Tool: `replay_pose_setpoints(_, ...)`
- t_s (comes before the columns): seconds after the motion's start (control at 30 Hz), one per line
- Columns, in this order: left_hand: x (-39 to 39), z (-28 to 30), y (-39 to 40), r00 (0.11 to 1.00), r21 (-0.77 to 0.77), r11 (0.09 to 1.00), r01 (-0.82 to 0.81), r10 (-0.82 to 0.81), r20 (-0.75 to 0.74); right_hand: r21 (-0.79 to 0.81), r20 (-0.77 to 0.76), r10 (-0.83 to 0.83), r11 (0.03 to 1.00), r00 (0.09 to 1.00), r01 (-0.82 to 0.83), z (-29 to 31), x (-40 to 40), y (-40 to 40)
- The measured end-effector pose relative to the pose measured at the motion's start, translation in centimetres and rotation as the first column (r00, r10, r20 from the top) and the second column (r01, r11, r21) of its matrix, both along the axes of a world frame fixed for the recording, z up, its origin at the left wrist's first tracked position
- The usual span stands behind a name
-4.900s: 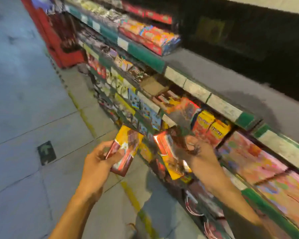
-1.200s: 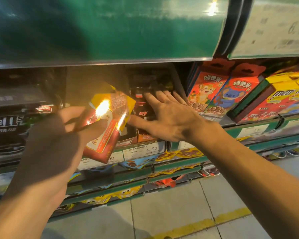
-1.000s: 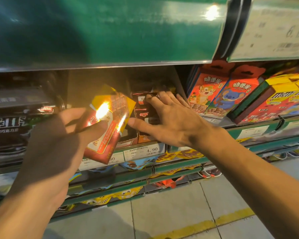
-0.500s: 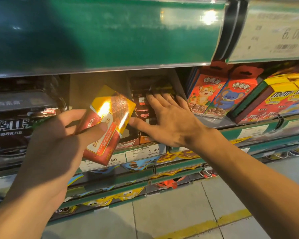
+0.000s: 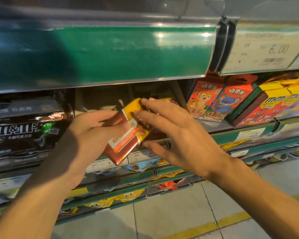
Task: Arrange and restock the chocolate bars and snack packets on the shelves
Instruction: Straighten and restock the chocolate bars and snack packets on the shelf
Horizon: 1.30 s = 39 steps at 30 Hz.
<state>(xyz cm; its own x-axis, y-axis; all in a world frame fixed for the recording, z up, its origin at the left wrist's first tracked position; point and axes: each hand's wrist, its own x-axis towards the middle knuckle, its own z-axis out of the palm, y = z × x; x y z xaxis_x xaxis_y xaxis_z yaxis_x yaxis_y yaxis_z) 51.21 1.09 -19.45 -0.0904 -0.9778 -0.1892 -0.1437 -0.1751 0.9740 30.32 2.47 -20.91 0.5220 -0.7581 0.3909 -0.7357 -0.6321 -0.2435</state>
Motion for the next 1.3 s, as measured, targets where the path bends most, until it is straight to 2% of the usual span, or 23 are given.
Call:
replay_pose_setpoints(0.07, -0.4, 0.4, 0.2, 0.997, 0.079, 0.994, 0.072, -0.070, -0.025, -0.120, -0.025, 0.035, 0.992, 0.999, -0.038, -0.5, -0.2, 0.1)
replay_pose_setpoints(0.17, -1.2, 1.0, 0.4, 0.994, 0.113, 0.989, 0.091, -0.084, -0.068, -0.200, -0.030, 0.026, 0.979, 0.999, -0.032, -1.1, -1.1, 0.3)
replay_pose_setpoints(0.27, -1.7, 1.1, 0.8, 0.997, 0.065, 0.998, -0.005, 0.009, -0.073, -0.224, 0.033, -0.038, 0.974, 0.999, 0.044, -1.1, -2.3, 0.8)
replay_pose_setpoints(0.37, -1.9, 0.6, 1.4, 0.988, -0.095, 0.987, -0.131, 0.137, 0.066, -0.238, 0.026, -0.168, 0.956, 0.986, 0.169, -1.0, -3.0, 1.0)
replay_pose_setpoints(0.47, -2.4, -0.6, 2.1, 0.944, -0.234, 0.966, -0.109, 0.174, 0.279, -0.254, -0.004, -0.289, 0.926, 0.957, 0.278, -1.0, -3.1, 0.9)
replay_pose_setpoints(0.53, -3.0, -1.3, 2.7, 0.918, -0.246, 0.968, -0.056, 0.147, 0.369, -0.249, 0.006, -0.358, 0.904, 0.934, 0.348, -1.1, -2.6, 0.6)
replay_pose_setpoints(0.67, -3.5, -2.5, 3.6, 0.780, -0.302, 0.941, 0.152, 0.073, 0.622, -0.143, -0.079, -0.407, 0.908, 0.910, 0.393, -2.1, -1.0, -0.4)
replay_pose_setpoints(0.8, -3.2, -3.2, 3.8, 0.710, -0.325, 0.922, 0.209, 0.085, 0.699, -0.020, -0.160, -0.426, 0.903, 0.891, 0.428, -1.9, -0.5, -0.2)
replay_pose_setpoints(0.9, -3.1, -3.6, 3.8, 0.710, -0.357, 0.907, 0.222, 0.100, 0.697, 0.125, -0.243, -0.432, 0.874, 0.869, 0.469, -1.3, 0.3, 1.0)
replay_pose_setpoints(1.07, -2.9, -3.7, 3.4, 0.720, -0.377, 0.892, 0.250, 0.089, 0.689, 0.208, -0.288, -0.400, 0.861, 0.870, 0.464, -1.0, 1.3, 1.7)
replay_pose_setpoints(1.2, -2.7, -3.4, 2.9, 0.696, -0.344, 0.905, 0.252, 0.078, 0.714, 0.290, -0.308, -0.365, 0.844, 0.878, 0.452, -0.9, 1.3, -0.4)
replay_pose_setpoints(1.3, -2.4, -2.9, 1.9, 0.737, -0.279, 0.928, 0.247, 0.007, 0.676, 0.320, -0.292, -0.355, 0.839, 0.888, 0.441, -0.5, 1.2, -2.2)
